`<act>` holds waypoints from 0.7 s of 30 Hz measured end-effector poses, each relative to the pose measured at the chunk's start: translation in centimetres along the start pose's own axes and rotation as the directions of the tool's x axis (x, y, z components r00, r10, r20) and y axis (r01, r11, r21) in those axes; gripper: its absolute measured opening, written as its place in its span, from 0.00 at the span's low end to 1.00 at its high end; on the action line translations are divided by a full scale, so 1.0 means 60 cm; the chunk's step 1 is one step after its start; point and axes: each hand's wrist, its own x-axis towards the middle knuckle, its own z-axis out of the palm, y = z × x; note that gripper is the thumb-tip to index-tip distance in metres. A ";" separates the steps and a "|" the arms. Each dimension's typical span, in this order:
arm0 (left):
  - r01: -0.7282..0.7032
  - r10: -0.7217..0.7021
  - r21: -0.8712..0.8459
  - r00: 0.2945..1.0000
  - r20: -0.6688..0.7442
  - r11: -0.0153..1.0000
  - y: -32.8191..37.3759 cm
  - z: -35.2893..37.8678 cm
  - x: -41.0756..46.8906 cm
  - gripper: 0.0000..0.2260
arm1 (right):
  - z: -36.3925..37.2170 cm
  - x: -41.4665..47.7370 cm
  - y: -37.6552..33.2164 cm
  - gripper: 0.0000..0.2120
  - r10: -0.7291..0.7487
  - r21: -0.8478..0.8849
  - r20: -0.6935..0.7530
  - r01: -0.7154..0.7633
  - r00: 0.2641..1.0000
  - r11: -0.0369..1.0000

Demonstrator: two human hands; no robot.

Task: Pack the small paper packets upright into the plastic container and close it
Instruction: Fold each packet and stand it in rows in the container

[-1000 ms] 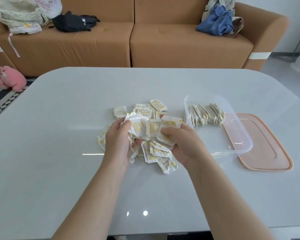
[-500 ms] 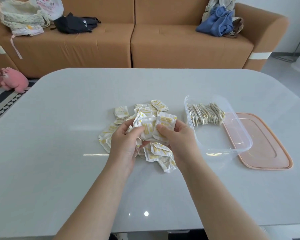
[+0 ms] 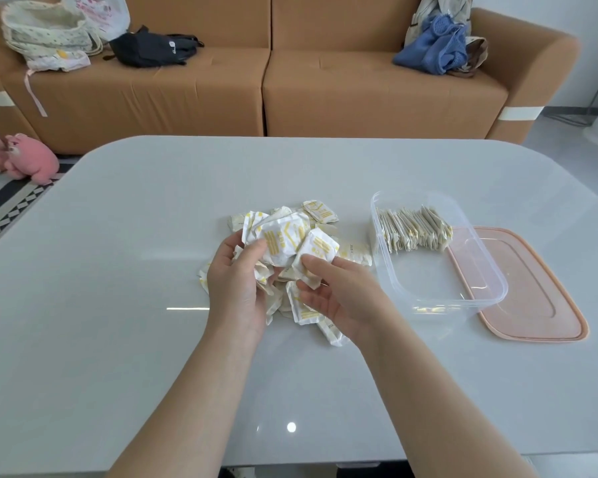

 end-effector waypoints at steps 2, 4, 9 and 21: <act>0.001 -0.001 0.005 1.000 0.001 1.000 0.000 0.000 0.000 0.09 | 0.001 0.001 0.000 0.02 0.029 0.095 0.005 -0.029 1.000 0.995; 0.002 -0.002 0.007 1.000 0.002 1.000 0.002 0.001 -0.001 0.09 | 0.003 0.002 -0.001 0.02 0.054 0.193 0.005 -0.054 0.999 0.980; -0.021 0.019 0.076 0.999 0.026 0.997 -0.001 0.003 -0.004 0.08 | 0.007 0.000 0.001 0.02 0.134 0.381 0.036 -0.138 0.990 0.914; -0.055 0.029 0.303 0.995 0.092 0.951 -0.017 0.003 -0.004 0.11 | 0.006 -0.005 -0.001 0.05 0.075 0.327 -0.014 -0.066 0.997 0.943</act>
